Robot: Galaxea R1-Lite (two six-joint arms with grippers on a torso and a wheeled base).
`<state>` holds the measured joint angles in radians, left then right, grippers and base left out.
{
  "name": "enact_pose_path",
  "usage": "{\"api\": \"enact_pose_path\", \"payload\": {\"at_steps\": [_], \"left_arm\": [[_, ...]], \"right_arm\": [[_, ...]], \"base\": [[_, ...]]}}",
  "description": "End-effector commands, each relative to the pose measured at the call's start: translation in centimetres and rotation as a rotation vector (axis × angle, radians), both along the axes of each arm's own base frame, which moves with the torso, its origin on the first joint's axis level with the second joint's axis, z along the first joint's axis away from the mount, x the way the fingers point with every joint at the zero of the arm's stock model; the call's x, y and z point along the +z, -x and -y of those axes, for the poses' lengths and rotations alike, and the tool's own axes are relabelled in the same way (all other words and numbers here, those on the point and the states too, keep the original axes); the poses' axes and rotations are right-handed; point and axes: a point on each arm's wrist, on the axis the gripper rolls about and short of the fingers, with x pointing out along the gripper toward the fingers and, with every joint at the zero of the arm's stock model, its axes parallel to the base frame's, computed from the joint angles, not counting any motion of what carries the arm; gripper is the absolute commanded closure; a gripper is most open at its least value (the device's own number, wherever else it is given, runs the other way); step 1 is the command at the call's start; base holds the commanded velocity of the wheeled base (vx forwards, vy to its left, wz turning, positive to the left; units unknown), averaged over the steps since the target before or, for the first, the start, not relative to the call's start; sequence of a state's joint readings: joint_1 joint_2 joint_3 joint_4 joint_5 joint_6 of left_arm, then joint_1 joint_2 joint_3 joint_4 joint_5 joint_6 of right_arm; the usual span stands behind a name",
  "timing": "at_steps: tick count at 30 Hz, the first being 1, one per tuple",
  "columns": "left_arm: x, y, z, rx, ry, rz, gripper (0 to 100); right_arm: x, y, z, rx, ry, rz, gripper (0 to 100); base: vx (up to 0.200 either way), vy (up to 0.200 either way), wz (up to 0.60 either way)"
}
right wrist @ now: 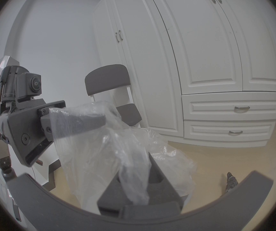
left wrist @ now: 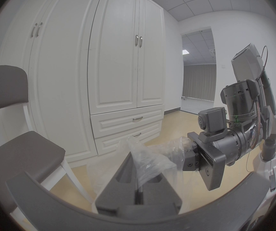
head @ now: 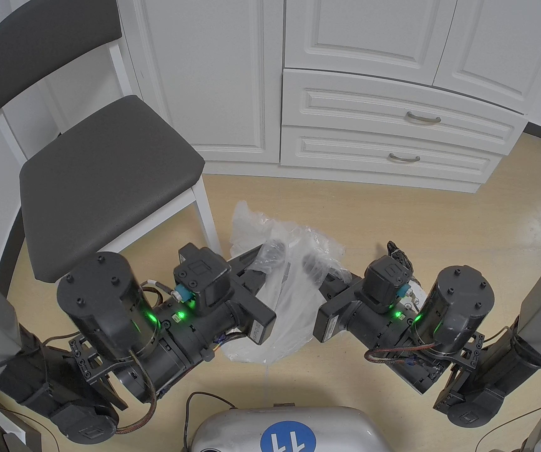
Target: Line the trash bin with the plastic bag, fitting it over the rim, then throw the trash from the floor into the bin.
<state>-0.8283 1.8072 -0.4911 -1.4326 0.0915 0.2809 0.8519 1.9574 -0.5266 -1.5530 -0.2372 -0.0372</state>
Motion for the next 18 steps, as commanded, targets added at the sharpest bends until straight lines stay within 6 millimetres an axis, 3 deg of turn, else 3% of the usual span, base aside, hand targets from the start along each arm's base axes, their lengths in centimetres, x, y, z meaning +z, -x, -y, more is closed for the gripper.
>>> {"api": "enact_pose_path", "payload": {"at_steps": [1,18], "left_arm": [[-1.2,-0.7,0.5,0.007,-0.027,-0.025,100],[-3.4,-3.2,1.2,0.045,-0.063,-0.065,100]], "right_arm": [[-1.2,-1.0,0.0,-0.009,0.005,-0.025,100],[-3.9,-3.6,-0.6,-0.01,-0.005,-0.094,100]], "base": [[0.0,0.0,0.0],[0.0,0.0,0.0]]}}
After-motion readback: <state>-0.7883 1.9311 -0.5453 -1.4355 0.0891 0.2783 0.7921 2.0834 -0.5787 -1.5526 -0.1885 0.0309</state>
